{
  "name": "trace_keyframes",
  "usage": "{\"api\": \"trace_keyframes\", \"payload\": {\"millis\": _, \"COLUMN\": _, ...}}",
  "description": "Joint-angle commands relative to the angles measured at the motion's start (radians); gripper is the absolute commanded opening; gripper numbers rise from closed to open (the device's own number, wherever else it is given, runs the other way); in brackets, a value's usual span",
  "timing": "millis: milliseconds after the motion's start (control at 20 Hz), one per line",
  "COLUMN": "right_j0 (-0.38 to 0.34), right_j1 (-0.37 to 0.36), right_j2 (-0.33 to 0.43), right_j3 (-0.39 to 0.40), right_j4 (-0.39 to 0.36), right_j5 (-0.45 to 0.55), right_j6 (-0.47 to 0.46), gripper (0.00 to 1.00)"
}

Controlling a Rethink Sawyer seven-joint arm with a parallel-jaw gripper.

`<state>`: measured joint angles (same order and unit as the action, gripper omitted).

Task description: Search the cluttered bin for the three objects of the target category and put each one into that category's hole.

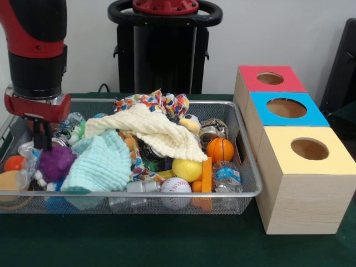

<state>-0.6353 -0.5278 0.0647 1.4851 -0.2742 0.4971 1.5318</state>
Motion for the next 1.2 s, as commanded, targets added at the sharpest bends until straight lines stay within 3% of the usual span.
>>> {"api": "trace_keyframes", "payload": {"millis": 50, "right_j0": 0.049, "right_j1": -0.024, "right_j2": 0.01, "right_j3": 0.128, "right_j4": 0.0, "right_j5": -0.072, "right_j6": 0.171, "gripper": 0.0}}
{"api": "trace_keyframes", "payload": {"millis": 600, "right_j0": 0.117, "right_j1": -0.072, "right_j2": -0.065, "right_j3": 0.205, "right_j4": 0.012, "right_j5": -0.159, "right_j6": 0.225, "gripper": 0.0}}
{"api": "trace_keyframes", "payload": {"millis": 1200, "right_j0": 0.142, "right_j1": -0.065, "right_j2": -0.096, "right_j3": 0.22, "right_j4": 0.043, "right_j5": -0.195, "right_j6": 0.217, "gripper": 0.0}}
